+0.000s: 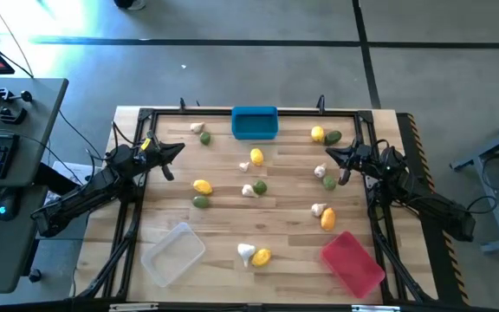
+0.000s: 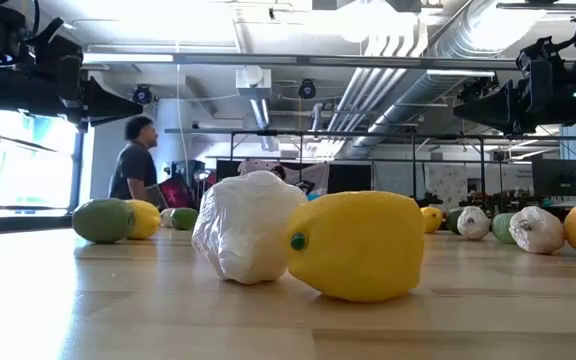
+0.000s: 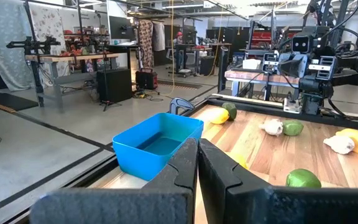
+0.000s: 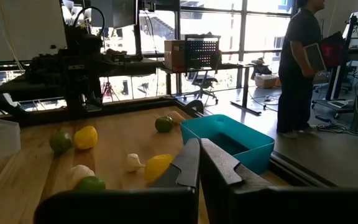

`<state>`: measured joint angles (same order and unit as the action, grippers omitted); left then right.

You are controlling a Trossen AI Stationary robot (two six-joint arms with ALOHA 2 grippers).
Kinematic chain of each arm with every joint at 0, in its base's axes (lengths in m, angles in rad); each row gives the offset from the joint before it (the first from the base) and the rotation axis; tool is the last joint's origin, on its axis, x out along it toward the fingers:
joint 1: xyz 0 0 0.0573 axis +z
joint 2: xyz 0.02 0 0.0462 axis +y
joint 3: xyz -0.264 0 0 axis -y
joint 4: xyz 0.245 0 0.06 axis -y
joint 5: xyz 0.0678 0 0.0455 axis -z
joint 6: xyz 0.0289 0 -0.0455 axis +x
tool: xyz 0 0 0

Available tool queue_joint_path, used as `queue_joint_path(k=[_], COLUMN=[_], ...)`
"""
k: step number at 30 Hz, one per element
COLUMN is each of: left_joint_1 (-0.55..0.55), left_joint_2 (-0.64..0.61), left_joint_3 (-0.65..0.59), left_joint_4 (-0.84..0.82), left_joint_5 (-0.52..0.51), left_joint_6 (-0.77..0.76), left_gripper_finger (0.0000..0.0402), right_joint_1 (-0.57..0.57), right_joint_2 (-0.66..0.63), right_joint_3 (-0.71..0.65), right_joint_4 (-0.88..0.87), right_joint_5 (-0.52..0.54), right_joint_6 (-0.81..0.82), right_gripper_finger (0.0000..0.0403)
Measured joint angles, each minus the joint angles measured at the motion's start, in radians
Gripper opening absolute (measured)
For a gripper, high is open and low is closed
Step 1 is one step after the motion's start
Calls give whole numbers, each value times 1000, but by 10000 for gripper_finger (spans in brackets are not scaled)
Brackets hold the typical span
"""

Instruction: Sort produce into baskets

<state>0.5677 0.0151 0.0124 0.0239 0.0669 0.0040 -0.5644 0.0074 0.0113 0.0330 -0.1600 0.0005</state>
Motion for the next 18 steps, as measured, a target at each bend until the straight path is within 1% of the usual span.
queue_joint_path(k=[10, 14, 18], left_joint_1=[0, 0, 0], left_joint_2=[0, 0, 0], left_joint_3=[0, 0, 0], left_joint_4=[3, 67, 93], left_joint_5=[0, 2, 3], left_joint_6=[0, -8, -11], left_gripper_finger=[0, 0, 0], right_joint_1=[0, 0, 0], right_joint_2=[0, 0, 0], right_joint_3=[0, 0, 0], right_joint_4=[0, 0, 0], right_joint_5=[0, 0, 0], right_joint_6=[0, 0, 0], right_gripper_finger=[0, 0, 0])
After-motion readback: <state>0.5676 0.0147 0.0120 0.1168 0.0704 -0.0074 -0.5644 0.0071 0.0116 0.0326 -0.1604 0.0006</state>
